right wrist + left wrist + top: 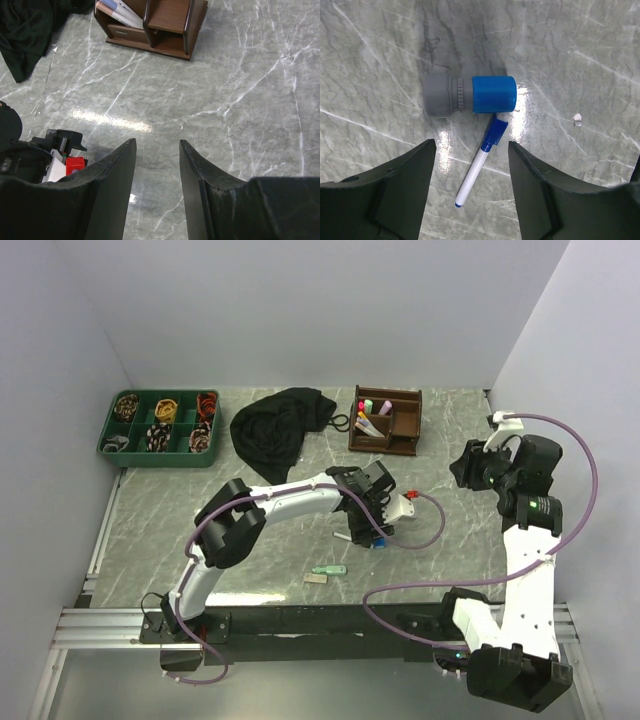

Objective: Sort the stationery into containers
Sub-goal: Pick up the pen from the center of the board.

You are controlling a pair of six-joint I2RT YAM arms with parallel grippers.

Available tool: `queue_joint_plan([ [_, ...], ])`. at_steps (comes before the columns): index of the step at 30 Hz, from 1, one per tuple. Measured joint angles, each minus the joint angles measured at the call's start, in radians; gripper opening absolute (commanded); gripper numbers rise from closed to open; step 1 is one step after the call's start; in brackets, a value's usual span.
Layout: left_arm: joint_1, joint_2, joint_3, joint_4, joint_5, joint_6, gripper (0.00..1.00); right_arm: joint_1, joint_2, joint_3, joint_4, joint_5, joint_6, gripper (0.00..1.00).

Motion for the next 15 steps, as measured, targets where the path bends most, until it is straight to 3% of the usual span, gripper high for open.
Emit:
queue_joint_plan([
  [15,-0.008,0.045,-0.024,0.031,0.007,0.008,0.61,-0.003,0.009,0.004,0.0,0.0,0.004,0.47],
])
